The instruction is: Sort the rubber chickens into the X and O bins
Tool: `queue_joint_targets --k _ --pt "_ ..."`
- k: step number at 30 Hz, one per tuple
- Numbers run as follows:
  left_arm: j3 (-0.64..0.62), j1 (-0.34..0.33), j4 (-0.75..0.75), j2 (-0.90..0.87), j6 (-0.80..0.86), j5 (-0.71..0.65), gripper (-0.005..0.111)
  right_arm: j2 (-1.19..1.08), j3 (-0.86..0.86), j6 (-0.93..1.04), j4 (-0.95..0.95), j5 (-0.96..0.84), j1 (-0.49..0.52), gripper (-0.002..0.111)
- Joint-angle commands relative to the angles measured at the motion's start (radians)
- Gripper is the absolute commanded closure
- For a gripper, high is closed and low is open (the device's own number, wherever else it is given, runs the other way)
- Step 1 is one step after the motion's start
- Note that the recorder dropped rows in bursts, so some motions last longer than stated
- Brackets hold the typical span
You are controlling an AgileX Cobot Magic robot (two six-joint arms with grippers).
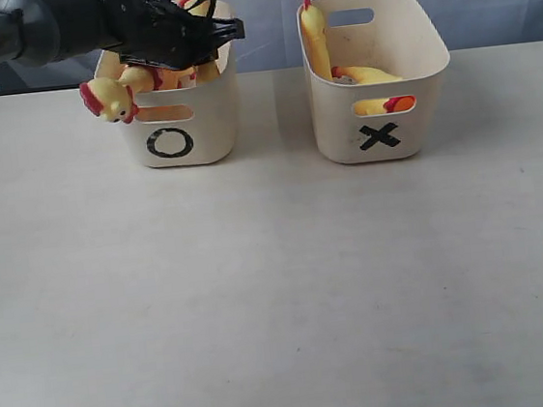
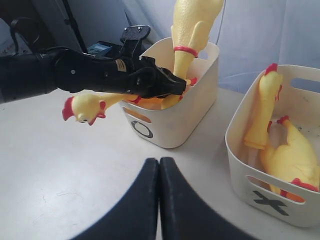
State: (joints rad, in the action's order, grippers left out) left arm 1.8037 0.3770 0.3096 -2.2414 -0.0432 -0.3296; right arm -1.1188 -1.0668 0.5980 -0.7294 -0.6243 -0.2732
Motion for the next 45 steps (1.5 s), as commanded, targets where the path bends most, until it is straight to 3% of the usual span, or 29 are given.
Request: queue_joint_targets --k 1,3,9,12,19,25,29,31,36,45 --pt "0.004 0.016 -0.031 0.007 -0.107 -0.096 0.107 0.009 0.005 0.004 -0.003 0.006 0.003 0.108" --pt "0.004 0.016 -0.029 0.014 -0.107 -0.149 0.105 0.009 0.005 0.004 -0.003 0.006 0.003 0.108" --pt "0.013 0.014 -0.030 0.056 -0.104 -0.215 0.070 0.009 0.005 0.004 -0.003 0.006 0.003 0.108" --pt "0.013 0.014 -0.034 0.080 -0.104 -0.223 0.067 0.009 0.005 0.004 -0.003 0.006 0.003 0.108" --pt "0.013 0.014 -0.050 0.116 -0.104 -0.235 0.067 0.009 0.005 0.004 -0.003 0.006 0.003 0.108" --pt "0.013 0.014 -0.147 0.212 -0.103 -0.238 0.067 0.009 0.005 0.004 -0.003 0.006 0.003 0.108" --pt "0.013 0.014 -0.216 0.278 -0.100 -0.327 0.067 0.009 0.005 0.004 -0.003 0.006 0.003 0.108" --pt "0.013 0.014 -0.291 0.309 -0.089 -0.433 0.074 0.009 0.005 0.004 -0.003 0.006 0.003 0.108" --pt "0.008 0.014 -0.423 0.372 -0.089 -0.637 0.106 0.009 0.005 0.004 -0.003 0.013 0.003 0.108" --pt "-0.136 0.016 -0.373 0.625 -0.087 -0.623 0.107 0.009 0.005 0.004 -0.003 0.011 0.003 0.108"
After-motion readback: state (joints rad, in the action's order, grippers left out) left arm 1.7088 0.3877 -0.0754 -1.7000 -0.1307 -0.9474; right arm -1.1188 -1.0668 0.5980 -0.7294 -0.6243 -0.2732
